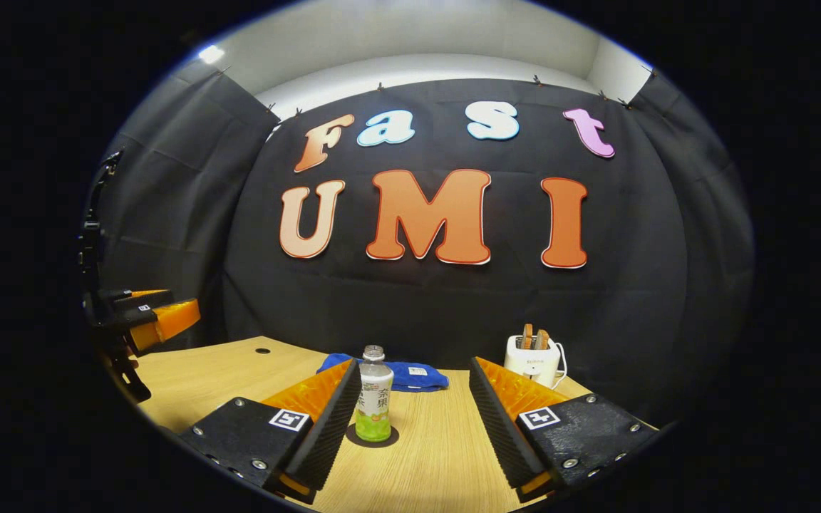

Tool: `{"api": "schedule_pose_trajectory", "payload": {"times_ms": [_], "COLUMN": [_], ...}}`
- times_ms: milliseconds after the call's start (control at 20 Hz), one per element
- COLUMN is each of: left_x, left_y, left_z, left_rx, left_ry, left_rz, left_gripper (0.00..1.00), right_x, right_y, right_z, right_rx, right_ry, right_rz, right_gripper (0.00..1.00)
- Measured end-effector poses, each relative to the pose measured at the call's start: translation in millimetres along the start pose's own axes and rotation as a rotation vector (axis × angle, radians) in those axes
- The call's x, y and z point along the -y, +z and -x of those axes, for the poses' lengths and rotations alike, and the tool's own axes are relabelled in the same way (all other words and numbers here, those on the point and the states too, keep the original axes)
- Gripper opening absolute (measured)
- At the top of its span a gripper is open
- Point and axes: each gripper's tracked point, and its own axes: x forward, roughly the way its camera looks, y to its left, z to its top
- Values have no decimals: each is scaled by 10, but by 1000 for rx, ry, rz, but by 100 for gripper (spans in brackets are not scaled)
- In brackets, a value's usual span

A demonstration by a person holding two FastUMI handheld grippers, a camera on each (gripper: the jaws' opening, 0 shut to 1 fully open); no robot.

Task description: Open the teacup lid with one hand, grasp the water bottle and pour water into the teacup with the other hand; after pouring, place the water bottle on the coaster and then close the teacup lid.

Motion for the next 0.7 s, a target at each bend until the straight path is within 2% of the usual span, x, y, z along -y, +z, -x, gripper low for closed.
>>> {"api": "schedule_pose_trajectory", "payload": {"times_ms": [50,150,250,300,400,450,700], "left_x": [-17,-54,-137,-170,-191,-192,-220], "left_y": [14,59,66,60,61,64,104], "left_z": [10,13,30,18,31,38,49], "left_rx": [5,31,45,48,47,48,59], "left_ry": [6,14,35,44,48,47,55], "left_rz": [1,9,8,3,-5,-6,-9], "left_gripper": [96,96,94,94,94,96,94], "right_x": [-30,-71,-101,-106,-135,-149,-185], "right_y": [7,7,16,23,35,43,55], "right_z": [-2,-2,1,-1,-2,-4,-20], "right_rx": [1,1,2,5,8,10,19], "right_ry": [9,18,22,22,24,25,31], "right_rz": [0,-1,0,2,4,3,15], "right_gripper": [95,92,95,92,95,92,92]}}
